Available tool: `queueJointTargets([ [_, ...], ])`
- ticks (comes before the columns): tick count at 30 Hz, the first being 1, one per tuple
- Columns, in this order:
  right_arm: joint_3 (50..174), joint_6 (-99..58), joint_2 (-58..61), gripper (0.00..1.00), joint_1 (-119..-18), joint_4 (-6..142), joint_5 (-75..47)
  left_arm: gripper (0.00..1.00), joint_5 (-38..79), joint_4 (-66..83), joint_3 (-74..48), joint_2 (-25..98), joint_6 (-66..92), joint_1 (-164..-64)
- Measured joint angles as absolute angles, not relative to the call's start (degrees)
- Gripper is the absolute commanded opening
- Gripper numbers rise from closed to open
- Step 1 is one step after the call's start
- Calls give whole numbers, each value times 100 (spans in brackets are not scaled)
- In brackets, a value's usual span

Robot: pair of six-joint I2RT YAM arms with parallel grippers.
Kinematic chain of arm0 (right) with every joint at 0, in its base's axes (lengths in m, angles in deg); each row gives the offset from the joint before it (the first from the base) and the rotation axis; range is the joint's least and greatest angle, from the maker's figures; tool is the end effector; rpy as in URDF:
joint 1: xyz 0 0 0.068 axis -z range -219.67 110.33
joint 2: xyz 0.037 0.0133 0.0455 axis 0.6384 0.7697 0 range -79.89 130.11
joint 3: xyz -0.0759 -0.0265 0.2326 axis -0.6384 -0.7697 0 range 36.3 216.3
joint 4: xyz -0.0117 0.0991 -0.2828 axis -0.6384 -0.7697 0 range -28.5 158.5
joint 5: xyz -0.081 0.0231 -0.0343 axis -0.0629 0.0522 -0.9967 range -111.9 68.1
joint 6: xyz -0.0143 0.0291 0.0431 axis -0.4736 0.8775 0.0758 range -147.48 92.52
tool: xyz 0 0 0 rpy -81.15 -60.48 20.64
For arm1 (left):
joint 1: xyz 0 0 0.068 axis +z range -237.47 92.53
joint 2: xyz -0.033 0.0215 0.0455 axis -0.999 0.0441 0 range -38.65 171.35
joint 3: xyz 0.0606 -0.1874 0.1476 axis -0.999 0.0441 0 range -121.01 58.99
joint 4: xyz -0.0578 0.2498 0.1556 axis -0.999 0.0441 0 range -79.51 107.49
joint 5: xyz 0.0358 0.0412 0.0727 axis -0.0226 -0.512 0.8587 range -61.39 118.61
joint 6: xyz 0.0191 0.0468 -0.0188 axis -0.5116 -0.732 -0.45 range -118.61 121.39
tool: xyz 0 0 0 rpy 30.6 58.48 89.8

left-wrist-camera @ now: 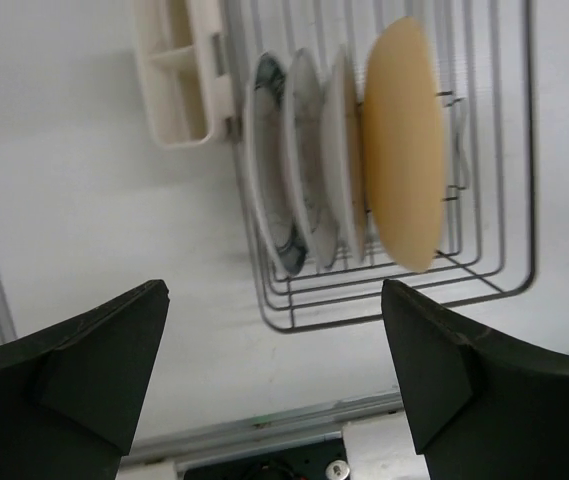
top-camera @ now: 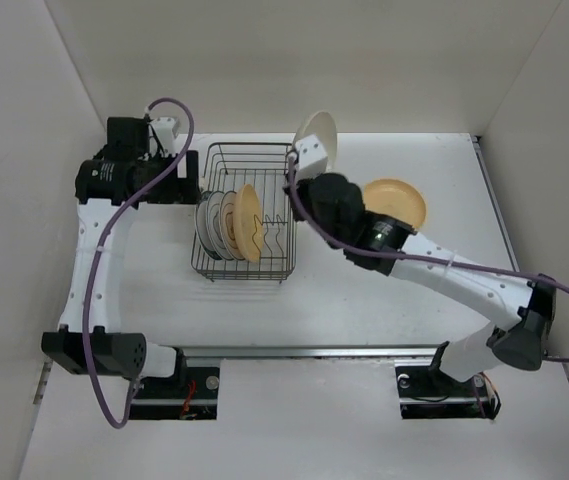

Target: Unload the plates from the dish rack

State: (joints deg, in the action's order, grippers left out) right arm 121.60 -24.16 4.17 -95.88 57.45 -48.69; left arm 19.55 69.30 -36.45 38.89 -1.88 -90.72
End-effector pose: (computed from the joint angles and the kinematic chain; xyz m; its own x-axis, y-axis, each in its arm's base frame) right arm 0.2270 0.3102 0.3966 -0.1232 -0.0913 -0.9882 -0.4886 0.8723 -0.0197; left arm 0.3041 -0.0229 0.4177 -0.6427 0.0929 -0.7604 0.2117 0.9755 -0.0598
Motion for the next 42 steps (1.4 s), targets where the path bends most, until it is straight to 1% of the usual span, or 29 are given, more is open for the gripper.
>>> queueJointTargets([
  [5, 11224, -3306, 886, 0, -10222, 5588, -6606, 87, 1315, 7135, -4602, 4595, -227, -9529],
  [9, 10741, -3632, 1551, 0, -10550, 5374, -7299, 88, 1105, 7340, -4980, 5202, -319, -10047],
  [14, 10542, -4038, 1815, 0, -10912, 5348, -7977, 89, 1166, 7513, -5135, 5773, -531, -10857],
  [20, 10466, -4294, 1933, 0, -11341, 5396, -8333, 90, 1664, 7609, -5258, 6166, -741, -11579],
  [21, 10455, -4296, 1964, 0, -11369, 5394, -8370, 89, 1765, 7642, -5312, 6214, -769, -11657],
  [25, 10437, -4353, 2047, 0, -11382, 5415, -8451, 88, 1913, 7607, -5636, 6472, -771, -11791],
  [29, 10437, -4390, 2054, 0, -11439, 5457, -8455, 88, 1929, 7544, -5668, 6582, -723, -11795],
  [33, 10437, -4410, 2117, 0, -11439, 5518, -8493, 66, 1990, 7544, -5686, 6588, -682, -11813],
  [34, 10437, -4410, 2132, 0, -11439, 5520, -8495, 54, 1990, 7539, -5703, 6597, -673, -11819],
  [37, 10444, -4425, 2134, 0, -11439, 5549, -8480, 33, 1859, 7587, -5791, 6671, -640, -11858],
  [38, 10444, -4423, 2130, 0, -11439, 5562, -8449, 20, 1795, 7618, -5839, 6717, -625, -11865],
  [41, 10446, -4430, 2108, 0, -11439, 5577, -8355, 6, 1614, 7679, -5935, 6899, -623, -11928],
  [42, 10446, -4421, 2095, 0, -11439, 5562, -8316, 0, 1605, 7688, -5948, 6947, -616, -11935],
])
